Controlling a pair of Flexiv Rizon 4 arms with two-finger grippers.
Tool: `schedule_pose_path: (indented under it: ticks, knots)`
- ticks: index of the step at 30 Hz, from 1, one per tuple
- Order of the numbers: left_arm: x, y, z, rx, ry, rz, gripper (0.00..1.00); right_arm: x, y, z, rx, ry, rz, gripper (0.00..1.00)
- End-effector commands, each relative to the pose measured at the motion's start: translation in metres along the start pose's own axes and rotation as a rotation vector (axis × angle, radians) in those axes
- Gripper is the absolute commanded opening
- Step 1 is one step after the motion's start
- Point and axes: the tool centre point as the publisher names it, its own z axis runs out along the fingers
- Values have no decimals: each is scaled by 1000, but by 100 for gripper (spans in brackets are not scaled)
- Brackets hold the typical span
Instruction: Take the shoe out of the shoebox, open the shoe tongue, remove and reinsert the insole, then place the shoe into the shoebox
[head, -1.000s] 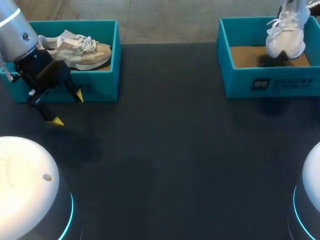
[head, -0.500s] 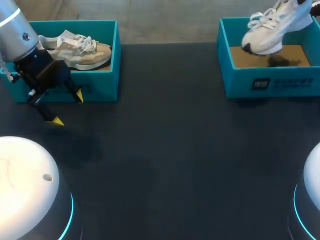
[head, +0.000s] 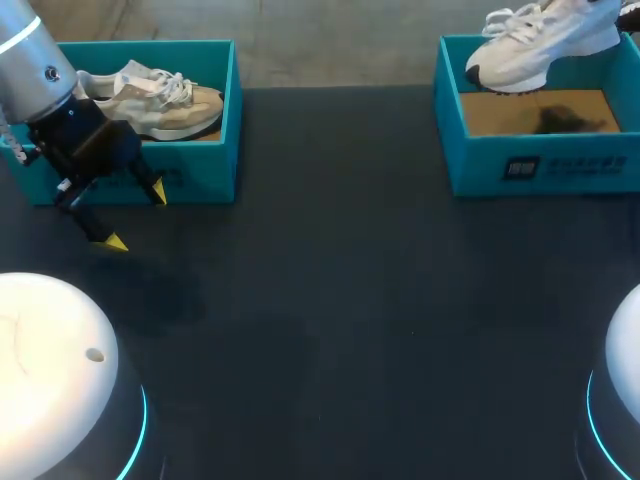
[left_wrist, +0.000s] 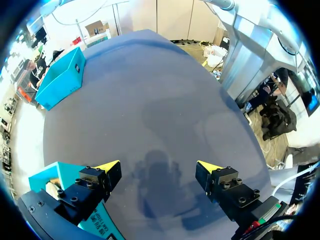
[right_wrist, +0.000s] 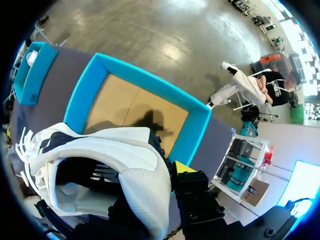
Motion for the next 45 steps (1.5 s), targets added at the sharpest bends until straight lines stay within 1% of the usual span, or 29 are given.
schedule_pose_path:
  ticks: [1,7,10,14,16,34,35,36,40,45]
  knots:
    - [1,0,0,-2,0,0,100,-7,-4,6,-3,8,86,0]
    - [1,0,0,-2,0,0,100,-18,-23,21,-17,31,280,0]
    - [1,0,0,-2,0,0,100,-17,-31,25,-17,20,335,0]
    - [1,0,0,-2,0,0,100,-13,-38,32,7,-9,394,0]
    - [1,0,0,-2,0,0,100,-12,-42,36,13,6,427,0]
    - [1,0,0,-2,0,0,100,-12,-42,36,13,6,427,0]
    - [1,0,0,-2,0,0,100,-11,-40,40,19,4,427,0]
    - [1,0,0,-2,0,0,100,-11,-40,43,-1,19,435,0]
    - [1,0,0,-2,0,0,100,-16,-44,57,-9,23,491,0]
    - [1,0,0,-2,0,0,100,-14,-50,65,-18,28,506,0]
